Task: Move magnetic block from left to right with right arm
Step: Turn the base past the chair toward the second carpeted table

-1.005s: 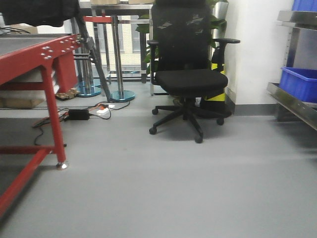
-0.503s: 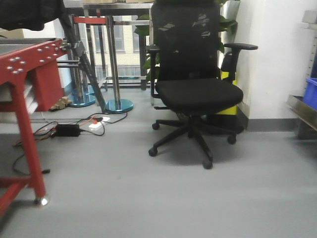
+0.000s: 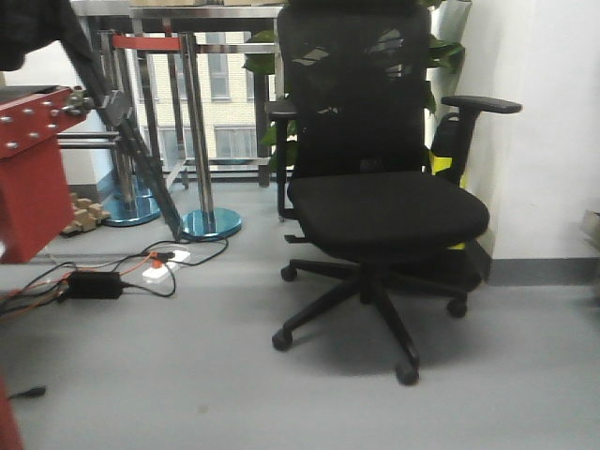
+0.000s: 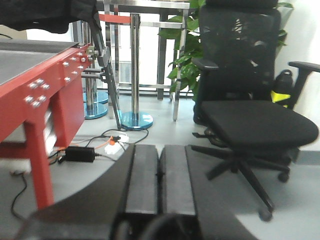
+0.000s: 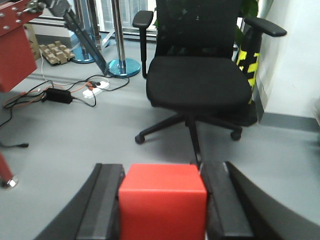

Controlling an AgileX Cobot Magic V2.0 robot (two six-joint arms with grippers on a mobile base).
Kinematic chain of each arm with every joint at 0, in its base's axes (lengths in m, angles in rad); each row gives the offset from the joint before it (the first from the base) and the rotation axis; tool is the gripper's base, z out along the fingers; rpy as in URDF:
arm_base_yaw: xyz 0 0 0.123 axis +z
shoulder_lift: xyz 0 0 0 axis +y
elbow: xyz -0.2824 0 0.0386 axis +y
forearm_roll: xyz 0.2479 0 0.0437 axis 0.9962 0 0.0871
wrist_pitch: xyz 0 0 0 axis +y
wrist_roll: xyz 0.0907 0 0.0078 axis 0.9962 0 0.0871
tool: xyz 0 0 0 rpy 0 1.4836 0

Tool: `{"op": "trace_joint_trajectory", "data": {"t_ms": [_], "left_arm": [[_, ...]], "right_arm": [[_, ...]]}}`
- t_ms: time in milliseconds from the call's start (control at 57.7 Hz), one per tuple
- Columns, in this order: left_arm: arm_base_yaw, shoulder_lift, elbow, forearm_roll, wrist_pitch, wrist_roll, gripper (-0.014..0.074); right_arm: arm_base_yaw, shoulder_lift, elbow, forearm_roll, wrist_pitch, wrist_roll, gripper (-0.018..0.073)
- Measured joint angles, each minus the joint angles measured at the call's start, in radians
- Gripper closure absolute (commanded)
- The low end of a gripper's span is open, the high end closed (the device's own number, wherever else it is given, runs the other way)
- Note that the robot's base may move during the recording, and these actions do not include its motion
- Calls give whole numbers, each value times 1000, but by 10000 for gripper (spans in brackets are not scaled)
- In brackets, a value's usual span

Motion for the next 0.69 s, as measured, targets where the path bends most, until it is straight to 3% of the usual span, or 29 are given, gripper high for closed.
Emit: {"op": "trace_joint_trajectory", "data": {"t_ms": [693], "left_arm": [[0, 0, 0, 0, 0, 0, 722]], "right_arm": [[0, 0, 0, -4, 0, 0, 324]]}}
